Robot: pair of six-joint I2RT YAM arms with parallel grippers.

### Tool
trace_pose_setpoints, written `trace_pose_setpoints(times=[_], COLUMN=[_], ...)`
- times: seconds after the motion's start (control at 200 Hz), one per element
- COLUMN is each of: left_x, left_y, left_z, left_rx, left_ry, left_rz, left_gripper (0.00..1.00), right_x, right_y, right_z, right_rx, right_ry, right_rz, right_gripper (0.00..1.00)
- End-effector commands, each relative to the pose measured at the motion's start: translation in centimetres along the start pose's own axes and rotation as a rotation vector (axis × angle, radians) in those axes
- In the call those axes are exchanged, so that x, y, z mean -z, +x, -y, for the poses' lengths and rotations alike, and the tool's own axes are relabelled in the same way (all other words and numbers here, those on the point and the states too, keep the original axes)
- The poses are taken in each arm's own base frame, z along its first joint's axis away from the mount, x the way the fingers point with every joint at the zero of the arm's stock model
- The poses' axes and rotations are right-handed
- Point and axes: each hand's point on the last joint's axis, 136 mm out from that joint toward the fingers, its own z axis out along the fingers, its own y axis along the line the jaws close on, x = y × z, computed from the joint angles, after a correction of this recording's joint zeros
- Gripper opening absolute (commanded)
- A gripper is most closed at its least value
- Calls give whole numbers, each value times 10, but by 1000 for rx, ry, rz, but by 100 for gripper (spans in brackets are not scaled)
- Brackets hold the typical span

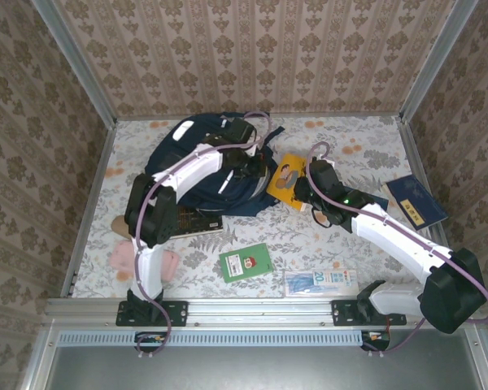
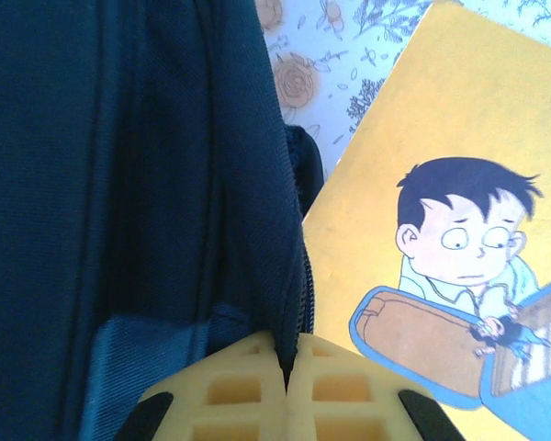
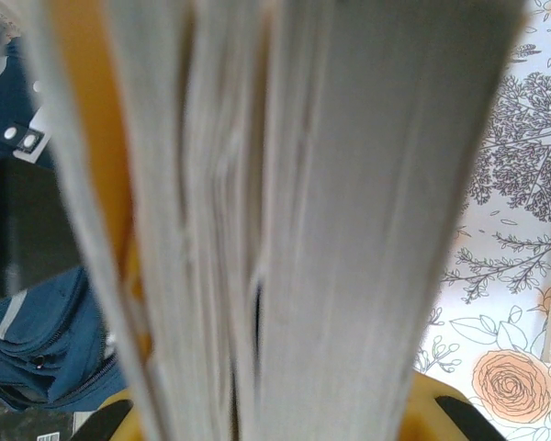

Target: Pack the student bag

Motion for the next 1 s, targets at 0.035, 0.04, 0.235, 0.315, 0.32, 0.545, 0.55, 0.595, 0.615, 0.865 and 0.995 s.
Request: trace_pose_setpoints(times=[0.035, 0.04, 0.235, 0.315, 0.32, 0.545, 0.55, 0.595, 0.615, 0.865, 0.995], left_x=[113, 115, 162, 174, 174, 200, 199, 203, 204, 215, 219], left_y=[-48, -49, -56, -59, -59, -71, -71, -72, -73, -79, -81], left_z=[30, 30, 36, 35, 35, 42, 42, 43, 43, 53, 56], left_rx=[-156, -159, -250, -273, -274, -293, -292, -294, -294, -287, -286], left_ry=[-49, -52, -150, -185, -187, -197, -199, -201, -201, -160, -150], left_rz=[215, 216, 250, 275, 276, 358, 358, 369, 373, 421, 439], left_gripper=[0, 0, 0, 0, 0, 0, 0, 0, 0, 0, 0], right_x=[4, 5, 21, 38, 38, 84, 85, 91, 93, 88, 59], right_y=[3, 3, -17, -33, -34, -72, -72, -76, -78, -78, -71], right_z=[8, 8, -6, -13, -13, -32, -33, -37, -39, -78, -108], right_rx=[58, 58, 58, 60, 60, 48, 48, 44, 43, -95, -352], right_ry=[50, 50, 5, -24, -24, -116, -119, -142, -153, -328, -491], right_rz=[-36, -36, 1, 49, 52, 157, 158, 166, 168, 90, -42], right_gripper=[0, 0, 0, 0, 0, 0, 0, 0, 0, 0, 0])
